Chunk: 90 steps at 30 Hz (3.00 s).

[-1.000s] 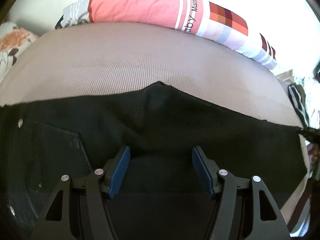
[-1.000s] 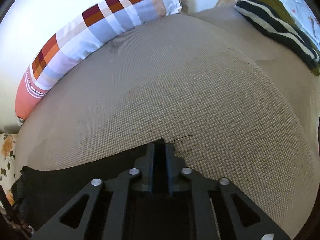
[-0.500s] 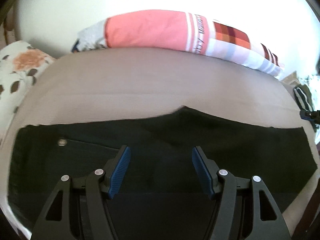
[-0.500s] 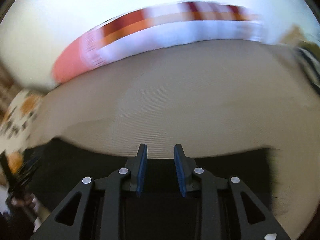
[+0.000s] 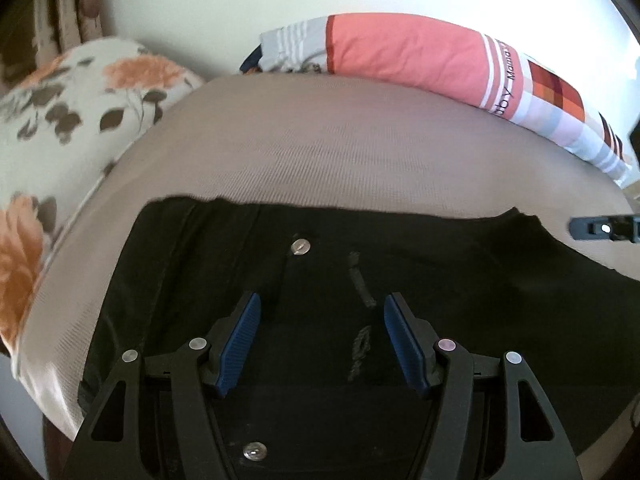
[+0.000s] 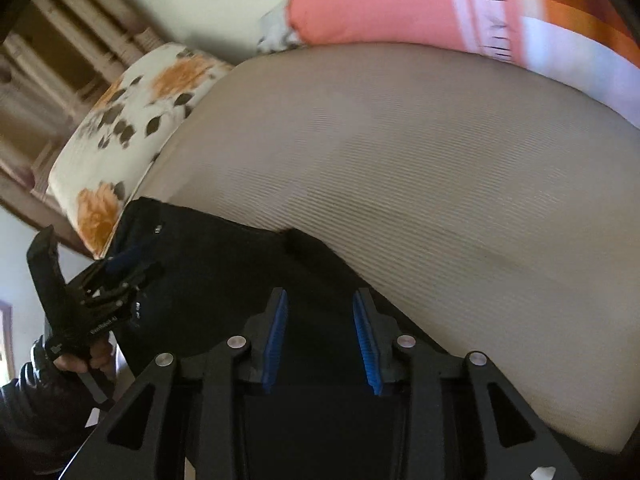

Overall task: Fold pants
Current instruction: 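Smooth the folded jeans with both grippers, pressing the fabric flat, then close the right gripper on the edge of the folded black jeans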

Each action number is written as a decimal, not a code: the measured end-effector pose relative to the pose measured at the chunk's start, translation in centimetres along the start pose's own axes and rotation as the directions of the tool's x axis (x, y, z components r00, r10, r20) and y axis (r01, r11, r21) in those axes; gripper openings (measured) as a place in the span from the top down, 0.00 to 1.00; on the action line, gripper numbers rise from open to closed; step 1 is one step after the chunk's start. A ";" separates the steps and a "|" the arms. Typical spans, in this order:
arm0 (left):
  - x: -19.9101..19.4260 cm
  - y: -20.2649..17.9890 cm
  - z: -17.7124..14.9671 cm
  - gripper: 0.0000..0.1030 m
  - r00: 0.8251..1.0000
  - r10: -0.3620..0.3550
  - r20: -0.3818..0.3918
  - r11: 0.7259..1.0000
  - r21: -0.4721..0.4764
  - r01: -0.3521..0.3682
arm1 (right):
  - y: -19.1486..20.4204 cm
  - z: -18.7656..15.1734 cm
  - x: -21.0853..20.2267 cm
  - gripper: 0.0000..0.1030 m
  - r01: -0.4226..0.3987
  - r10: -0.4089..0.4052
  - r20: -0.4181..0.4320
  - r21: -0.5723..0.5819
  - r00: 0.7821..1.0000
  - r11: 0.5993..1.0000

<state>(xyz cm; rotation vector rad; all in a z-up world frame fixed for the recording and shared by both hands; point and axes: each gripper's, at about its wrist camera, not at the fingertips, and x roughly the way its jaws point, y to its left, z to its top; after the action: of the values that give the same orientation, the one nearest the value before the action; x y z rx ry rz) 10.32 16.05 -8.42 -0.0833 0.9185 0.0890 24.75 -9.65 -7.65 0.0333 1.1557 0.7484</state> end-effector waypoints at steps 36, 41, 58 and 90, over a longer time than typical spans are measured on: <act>-1.0 -13.4 2.7 0.39 0.949 -0.317 -0.004 0.898 0.322 0.301 | -3.0 -7.9 -6.3 0.69 0.376 -0.401 0.142 0.178 0.905 0.910; 1.2 -15.7 2.9 0.48 0.926 -0.373 -0.063 0.864 0.339 0.372 | -4.3 -10.6 -6.0 0.69 0.404 -0.436 0.116 0.229 0.892 0.886; 6.8 -17.0 5.6 0.47 0.959 -0.270 -0.085 0.909 0.305 0.283 | -4.9 -11.3 -5.2 0.59 0.463 -0.516 0.207 0.254 0.831 0.849; -0.5 -14.8 -2.6 0.42 0.981 -0.167 -0.099 0.948 0.258 0.188 | -6.7 -16.7 -12.1 0.53 0.407 -0.491 0.212 0.339 0.845 0.848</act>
<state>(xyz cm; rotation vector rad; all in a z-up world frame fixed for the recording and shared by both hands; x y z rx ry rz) 9.66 1.10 -9.07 0.0812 0.9879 -0.2072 11.90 -27.14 -7.62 0.1016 0.9252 0.1403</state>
